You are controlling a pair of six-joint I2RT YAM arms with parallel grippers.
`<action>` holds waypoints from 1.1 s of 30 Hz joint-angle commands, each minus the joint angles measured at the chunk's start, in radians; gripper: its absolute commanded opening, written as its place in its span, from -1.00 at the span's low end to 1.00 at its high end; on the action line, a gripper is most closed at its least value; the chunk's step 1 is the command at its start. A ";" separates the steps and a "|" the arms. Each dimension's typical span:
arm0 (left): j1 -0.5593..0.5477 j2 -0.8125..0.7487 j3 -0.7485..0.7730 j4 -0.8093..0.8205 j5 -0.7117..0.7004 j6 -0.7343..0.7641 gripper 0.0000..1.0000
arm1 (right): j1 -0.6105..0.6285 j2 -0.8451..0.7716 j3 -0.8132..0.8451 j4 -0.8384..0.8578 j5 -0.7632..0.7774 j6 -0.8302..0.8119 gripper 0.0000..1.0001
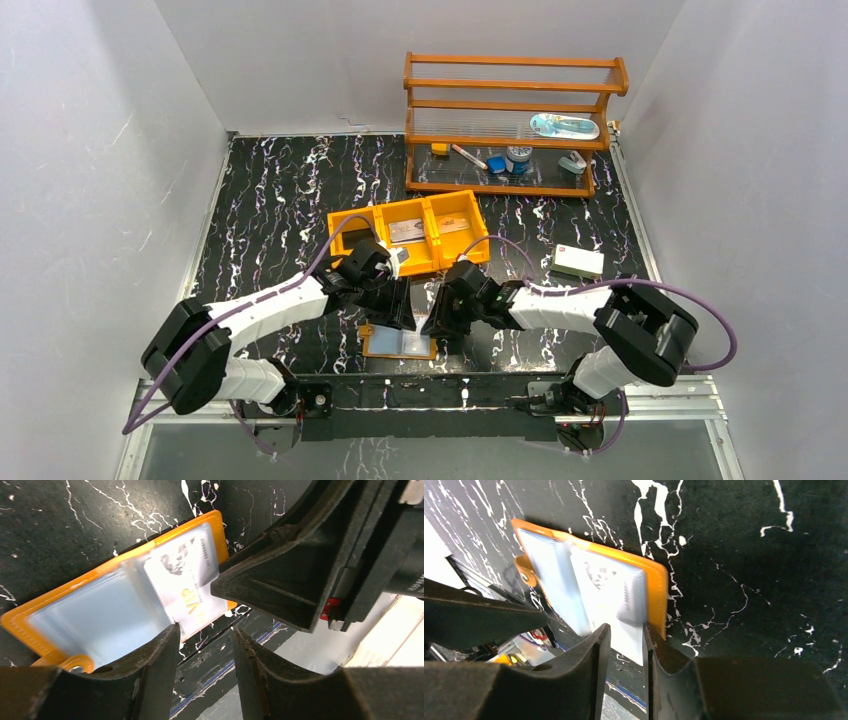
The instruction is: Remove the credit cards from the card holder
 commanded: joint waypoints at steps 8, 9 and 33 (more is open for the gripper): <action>-0.009 0.054 -0.032 -0.039 -0.081 -0.085 -0.33 | 0.003 0.038 0.012 -0.047 0.027 0.040 -0.40; -0.009 0.048 -0.041 -0.043 -0.104 -0.100 -0.33 | 0.004 0.037 0.012 -0.048 0.027 0.039 -0.40; -0.009 0.092 -0.173 0.208 0.004 -0.261 -0.80 | 0.004 0.067 0.020 -0.001 -0.021 0.024 -0.41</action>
